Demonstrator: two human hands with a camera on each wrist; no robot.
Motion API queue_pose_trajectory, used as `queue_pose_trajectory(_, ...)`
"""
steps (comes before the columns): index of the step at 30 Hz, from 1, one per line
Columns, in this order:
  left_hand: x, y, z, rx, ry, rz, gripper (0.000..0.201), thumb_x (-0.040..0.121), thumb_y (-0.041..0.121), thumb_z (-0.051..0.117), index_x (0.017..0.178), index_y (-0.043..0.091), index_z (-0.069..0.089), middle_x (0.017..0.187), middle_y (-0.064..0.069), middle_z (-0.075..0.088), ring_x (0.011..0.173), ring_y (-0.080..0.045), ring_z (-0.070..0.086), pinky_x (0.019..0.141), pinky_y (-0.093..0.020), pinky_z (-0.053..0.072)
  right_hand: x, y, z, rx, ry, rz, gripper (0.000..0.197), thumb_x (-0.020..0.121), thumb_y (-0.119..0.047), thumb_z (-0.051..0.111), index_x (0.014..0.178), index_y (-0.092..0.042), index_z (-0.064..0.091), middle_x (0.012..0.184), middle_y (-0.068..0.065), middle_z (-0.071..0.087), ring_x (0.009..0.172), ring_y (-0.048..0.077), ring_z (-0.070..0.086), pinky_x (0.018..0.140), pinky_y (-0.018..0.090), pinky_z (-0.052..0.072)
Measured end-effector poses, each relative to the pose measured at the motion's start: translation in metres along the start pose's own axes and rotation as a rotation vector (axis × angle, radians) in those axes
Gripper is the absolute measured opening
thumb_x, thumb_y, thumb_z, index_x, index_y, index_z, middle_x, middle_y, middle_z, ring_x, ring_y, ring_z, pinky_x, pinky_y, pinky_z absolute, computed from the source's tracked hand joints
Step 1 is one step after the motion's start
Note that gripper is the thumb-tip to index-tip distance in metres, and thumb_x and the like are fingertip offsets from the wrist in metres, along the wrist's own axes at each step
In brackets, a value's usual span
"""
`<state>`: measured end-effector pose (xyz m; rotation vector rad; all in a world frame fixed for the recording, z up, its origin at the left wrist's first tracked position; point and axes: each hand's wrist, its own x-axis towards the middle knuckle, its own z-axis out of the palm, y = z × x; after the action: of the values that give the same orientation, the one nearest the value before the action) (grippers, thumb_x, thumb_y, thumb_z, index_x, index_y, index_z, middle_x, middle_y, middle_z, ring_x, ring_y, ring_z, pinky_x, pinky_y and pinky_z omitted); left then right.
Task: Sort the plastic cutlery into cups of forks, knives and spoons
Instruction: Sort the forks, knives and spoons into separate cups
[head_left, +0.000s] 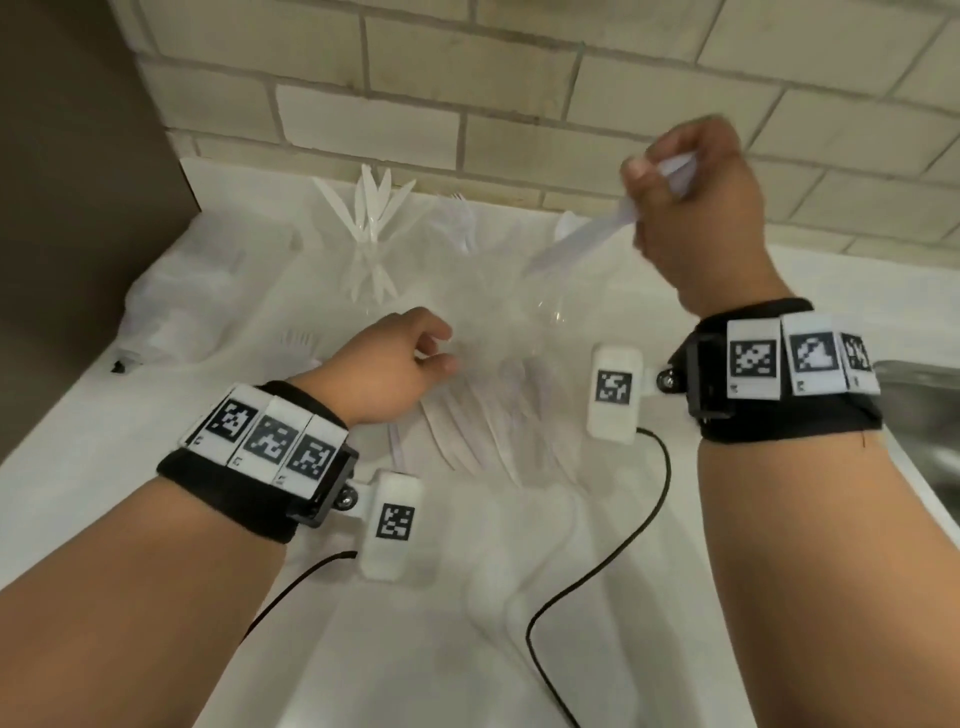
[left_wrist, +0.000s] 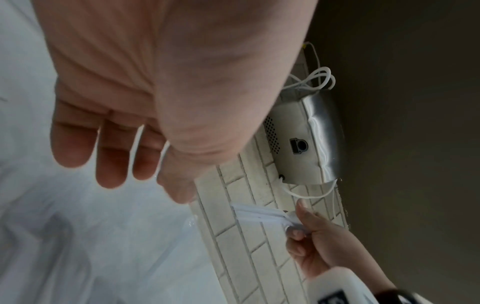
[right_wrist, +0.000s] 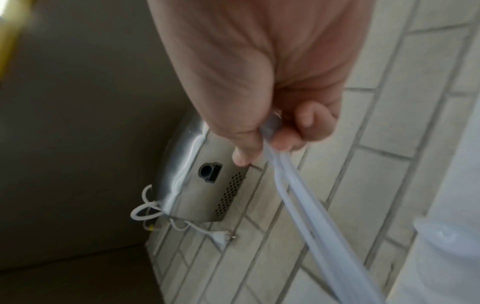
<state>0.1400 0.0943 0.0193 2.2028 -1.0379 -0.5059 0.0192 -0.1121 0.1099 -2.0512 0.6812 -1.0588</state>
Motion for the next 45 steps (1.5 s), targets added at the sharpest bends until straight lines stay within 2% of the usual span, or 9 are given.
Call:
queue_pose_trajectory(7, 0.0, -0.029, -0.004, 0.134, 0.014, -0.198, 0.042, 0.087, 0.006, 0.054, 0.126, 0.02, 0.051, 0.112, -0.002, 0.057, 0.094, -0.017, 0.052, 0.077, -0.024, 0.039, 0.042, 0.021, 0.029, -0.321, 0.036, -0.167, 0.023, 0.093, -0.018, 0.054, 0.111, -0.005, 0.051, 0.106, 0.008, 0.053, 0.086, 0.015, 0.047, 0.069, 0.019, 0.035)
queue_pose_trajectory(11, -0.003, -0.028, 0.001, 0.147, -0.115, -0.173, 0.041, 0.087, 0.012, 0.058, 0.125, 0.026, 0.052, 0.1, 0.005, 0.057, 0.086, -0.013, 0.055, 0.066, -0.022, 0.044, 0.052, 0.031, 0.052, -0.537, -0.176, -0.048, 0.032, 0.095, -0.019, 0.053, 0.122, -0.006, 0.041, 0.115, 0.015, 0.057, 0.093, 0.026, 0.056, 0.069, 0.03, 0.035)
queue_pose_trajectory(15, 0.0, -0.023, 0.017, 0.215, -0.245, -0.093, 0.048, 0.089, 0.017, 0.056, 0.134, 0.031, 0.048, 0.117, -0.001, 0.053, 0.098, -0.018, 0.059, 0.079, -0.021, 0.044, 0.057, 0.035, 0.064, -0.589, -0.286, 0.067, 0.046, 0.094, -0.018, 0.057, 0.131, -0.005, 0.033, 0.11, 0.011, 0.059, 0.096, 0.027, 0.06, 0.07, 0.03, 0.038)
queue_pose_trajectory(24, 0.013, -0.017, 0.032, 0.255, -0.291, -0.08, 0.041, 0.092, 0.014, 0.049, 0.13, 0.029, 0.055, 0.111, -0.006, 0.049, 0.098, -0.025, 0.058, 0.084, -0.026, 0.046, 0.029, 0.012, 0.035, -0.617, -0.151, -0.011, 0.049, 0.088, -0.025, 0.064, 0.131, -0.014, 0.043, 0.134, 0.013, 0.042, 0.106, 0.03, 0.059, 0.084, 0.028, 0.043)
queue_pose_trajectory(28, 0.013, -0.019, 0.029, 0.292, -0.171, -0.111, 0.041, 0.092, 0.007, 0.048, 0.127, 0.026, 0.052, 0.117, -0.009, 0.048, 0.093, -0.021, 0.052, 0.075, -0.023, 0.038, -0.029, 0.026, 0.035, -0.813, -0.617, 0.226, 0.033, 0.091, -0.038, 0.055, 0.091, -0.005, 0.059, 0.102, 0.014, 0.064, 0.105, 0.032, 0.063, 0.087, 0.032, 0.047)
queue_pose_trajectory(32, 0.01, -0.02, 0.027, 0.445, -0.159, -0.174, 0.047, 0.095, 0.009, 0.044, 0.14, 0.02, 0.041, 0.134, -0.01, 0.045, 0.107, -0.026, 0.049, 0.068, -0.021, 0.036, -0.078, 0.028, 0.038, -0.809, -0.991, 0.507, 0.037, 0.097, -0.037, 0.048, 0.083, -0.004, 0.054, 0.088, 0.01, 0.064, 0.091, 0.028, 0.065, 0.082, 0.034, 0.051)
queue_pose_trajectory(37, 0.009, -0.014, 0.03, 0.497, -0.219, -0.187, 0.049, 0.094, 0.012, 0.047, 0.141, 0.022, 0.04, 0.133, -0.005, 0.053, 0.127, -0.028, 0.038, 0.086, -0.023, 0.034, -0.092, 0.028, 0.056, -0.663, -0.99, 0.514, 0.05, 0.097, -0.05, 0.043, 0.103, -0.003, 0.057, 0.091, 0.01, 0.059, 0.1, 0.029, 0.064, 0.094, 0.036, 0.05)
queue_pose_trajectory(41, 0.01, -0.008, 0.026, 0.354, -0.206, -0.182, 0.049, 0.088, 0.012, 0.056, 0.135, 0.023, 0.049, 0.134, -0.005, 0.054, 0.123, -0.024, 0.047, 0.087, -0.022, 0.036, -0.092, 0.023, 0.077, -0.657, -1.004, 0.483, 0.056, 0.083, -0.064, 0.057, 0.087, -0.009, 0.051, 0.076, 0.002, 0.055, 0.078, 0.02, 0.061, 0.07, 0.028, 0.05)
queue_pose_trajectory(45, 0.011, -0.002, 0.023, 0.227, -0.232, -0.212, 0.045, 0.086, 0.002, 0.059, 0.129, 0.016, 0.057, 0.125, -0.005, 0.06, 0.113, -0.024, 0.057, 0.085, -0.024, 0.045, -0.09, 0.021, 0.099, -0.734, -1.016, 0.406, 0.077, 0.071, -0.065, 0.068, 0.114, -0.004, 0.054, 0.103, 0.008, 0.06, 0.1, 0.023, 0.058, 0.08, 0.029, 0.049)
